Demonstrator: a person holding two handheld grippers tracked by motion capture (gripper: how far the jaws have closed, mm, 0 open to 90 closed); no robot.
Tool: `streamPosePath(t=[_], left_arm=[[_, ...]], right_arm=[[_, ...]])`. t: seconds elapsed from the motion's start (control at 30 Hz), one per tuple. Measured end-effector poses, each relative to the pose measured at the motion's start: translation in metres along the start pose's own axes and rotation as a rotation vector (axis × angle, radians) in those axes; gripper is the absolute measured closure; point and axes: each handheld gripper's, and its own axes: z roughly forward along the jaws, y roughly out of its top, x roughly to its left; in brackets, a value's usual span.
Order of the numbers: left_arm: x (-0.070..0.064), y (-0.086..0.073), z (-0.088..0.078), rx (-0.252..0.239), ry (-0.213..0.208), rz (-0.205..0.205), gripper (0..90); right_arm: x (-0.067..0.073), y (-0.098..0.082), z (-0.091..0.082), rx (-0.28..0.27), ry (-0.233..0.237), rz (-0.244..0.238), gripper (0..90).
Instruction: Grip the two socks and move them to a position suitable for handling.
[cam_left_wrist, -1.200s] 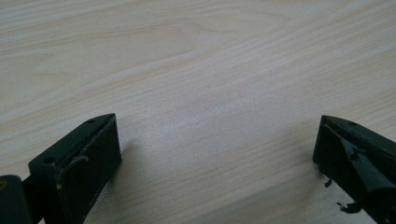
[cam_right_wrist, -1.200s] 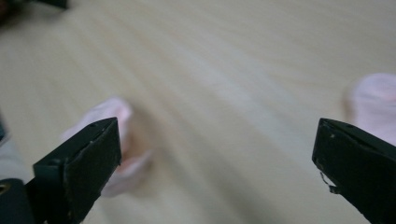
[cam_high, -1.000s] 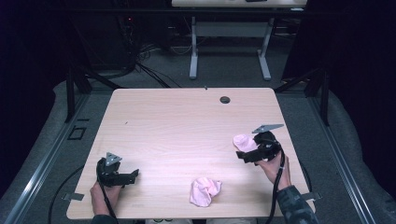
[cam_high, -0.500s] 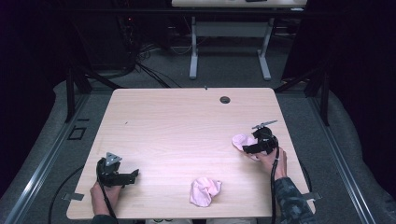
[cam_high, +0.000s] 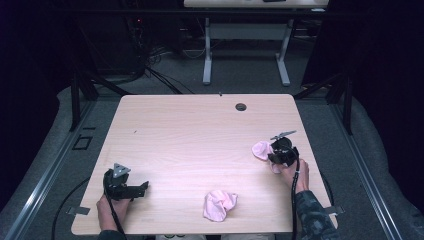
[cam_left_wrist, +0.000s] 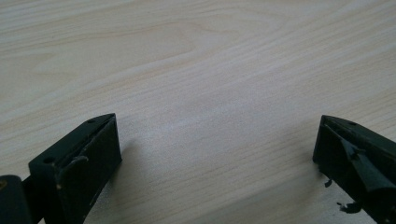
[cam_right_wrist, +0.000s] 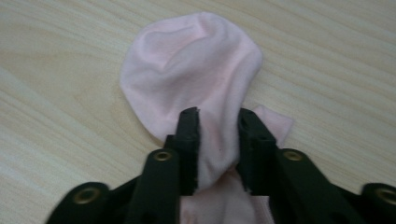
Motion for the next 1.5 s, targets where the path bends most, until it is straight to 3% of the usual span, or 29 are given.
streamPosePath(t=[0.13,0.3,0.33,0.37,0.4,0.5,0.53,0.57,0.63,0.7,0.83,0.9,0.97,1.03,1.1,1.23,1.37,1.5], left_arm=[[0.000,0.000,0.000,0.000,0.000,0.000,0.6],[0.000,0.000,0.000,-0.002,0.000,-0.006,0.6],[0.000,0.000,0.000,-0.002,0.000,-0.006,0.6],[0.000,0.000,0.000,-0.002,0.000,-0.006,0.6],[0.000,0.000,0.000,-0.003,0.001,-0.007,0.6],[0.000,0.000,0.000,-0.003,0.001,-0.007,0.6],[0.000,0.000,0.000,-0.003,0.001,-0.007,0.6],[0.000,0.000,0.000,-0.003,0.000,-0.007,0.6],[0.000,0.000,0.000,-0.003,0.000,-0.007,0.6],[0.000,0.000,0.000,-0.001,0.000,-0.005,0.6],[0.000,0.000,0.000,-0.001,0.000,-0.005,0.6],[0.000,0.000,0.000,-0.001,0.000,-0.005,0.7],[0.000,0.000,0.000,-0.001,0.000,-0.005,0.7],[0.000,0.000,0.000,-0.002,0.000,-0.005,0.6],[0.000,0.000,0.000,-0.001,0.000,-0.005,0.6],[0.000,0.000,0.000,-0.002,0.001,-0.005,0.6],[0.000,0.000,0.000,-0.002,0.003,-0.005,0.7],[0.000,0.000,0.000,-0.001,0.002,-0.008,1.0]], right_arm=[[-0.001,0.001,-0.007,-0.022,0.021,0.008,80.9],[0.025,0.019,-0.047,-0.131,0.092,-0.056,81.2],[0.025,0.019,-0.047,-0.131,0.092,-0.056,81.2],[0.033,0.024,-0.054,-0.153,0.111,-0.072,81.2],[0.050,0.033,-0.065,-0.182,0.140,-0.117,81.1],[0.076,0.045,-0.074,-0.216,0.191,-0.175,81.1],[0.076,0.045,-0.074,-0.216,0.191,-0.175,81.1],[0.092,0.052,-0.075,-0.211,0.222,-0.214,81.0],[0.106,0.056,-0.069,-0.198,0.240,-0.249,80.9],[0.112,0.057,-0.064,-0.174,0.250,-0.263,80.7],[0.133,0.055,-0.018,-0.070,0.289,-0.295,78.1],[0.136,0.054,-0.009,-0.053,0.286,-0.305,76.3],[0.140,0.051,0.007,-0.020,0.281,-0.299,62.9],[0.139,0.050,0.008,-0.016,0.282,-0.286,52.9],[0.137,0.050,0.006,-0.024,0.281,-0.286,49.9],[0.131,0.047,-0.019,-0.067,0.265,-0.277,32.4],[0.129,0.041,-0.043,-0.105,0.271,-0.268,24.9],[0.138,0.031,-0.068,-0.123,0.265,-0.286,20.6]])
